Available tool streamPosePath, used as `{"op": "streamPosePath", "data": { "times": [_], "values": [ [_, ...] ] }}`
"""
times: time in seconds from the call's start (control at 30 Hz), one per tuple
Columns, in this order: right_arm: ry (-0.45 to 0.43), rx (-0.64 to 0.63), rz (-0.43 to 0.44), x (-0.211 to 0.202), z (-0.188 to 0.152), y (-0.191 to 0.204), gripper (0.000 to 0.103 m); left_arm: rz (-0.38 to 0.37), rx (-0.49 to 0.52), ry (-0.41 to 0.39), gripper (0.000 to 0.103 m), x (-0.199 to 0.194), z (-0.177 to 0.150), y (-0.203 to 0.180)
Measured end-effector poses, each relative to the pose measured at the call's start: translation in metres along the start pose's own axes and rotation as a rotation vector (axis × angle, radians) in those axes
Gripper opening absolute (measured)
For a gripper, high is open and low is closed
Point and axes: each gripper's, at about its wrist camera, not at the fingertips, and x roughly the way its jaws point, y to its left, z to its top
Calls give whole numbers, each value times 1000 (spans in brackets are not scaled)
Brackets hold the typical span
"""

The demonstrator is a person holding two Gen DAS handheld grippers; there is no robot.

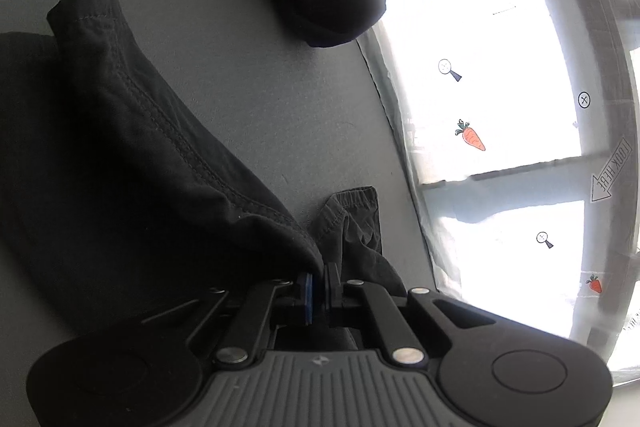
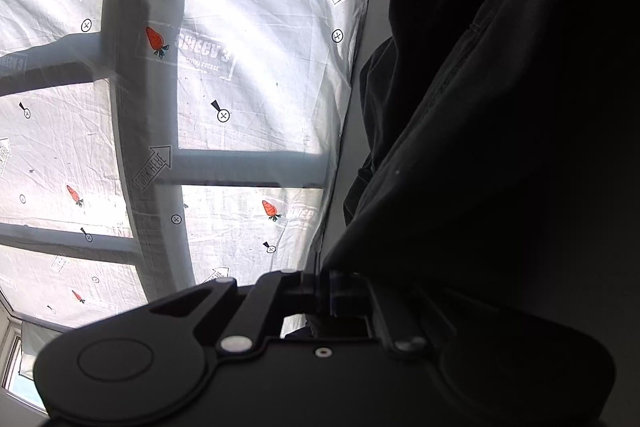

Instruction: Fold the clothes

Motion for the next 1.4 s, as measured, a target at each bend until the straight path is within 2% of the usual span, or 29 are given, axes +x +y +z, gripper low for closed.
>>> {"op": "streamPosePath", "data": {
  "times": [0.1,0.13,0.23,0.3,0.4,0.53,0.7,0.8,0.93,1.07,1.2,1.27,1.33,1.4],
  "values": [
    [-12,-30,37,-3,3,10,5,-81,122,-49,5,-12,19,-47],
    [-18,-39,56,-6,3,14,5,-84,147,-58,5,-17,19,-52],
    [-37,-62,102,-14,5,24,4,-33,179,-65,5,-36,4,-39],
    [-37,-69,88,-23,4,23,4,0,200,-69,5,-48,-7,-30],
    [-5,-104,13,-34,-3,13,2,51,232,-76,5,-67,-22,-17],
    [88,-121,-129,-41,-18,-13,2,118,274,-85,5,-92,-43,0],
    [215,-160,-327,-38,-35,-43,2,272,125,4,6,-110,-74,82],
    [258,-175,-437,-31,-39,-59,2,323,84,21,7,-110,-88,103],
    [261,-230,-554,-26,-40,-72,2,338,111,17,7,-109,-90,99],
    [262,-252,-575,-27,-45,-73,2,332,173,8,5,-116,-89,84],
    [271,-325,-635,-22,-51,-66,3,400,233,82,6,-119,-92,78],
    [279,-356,-670,-17,-54,-64,3,421,218,123,6,-118,-93,87],
    [285,-381,-699,-12,-56,-59,4,405,179,135,7,-119,-92,96],
    [285,-467,-744,-8,-63,-46,7,390,169,143,10,-121,-88,98]
  ]
}}
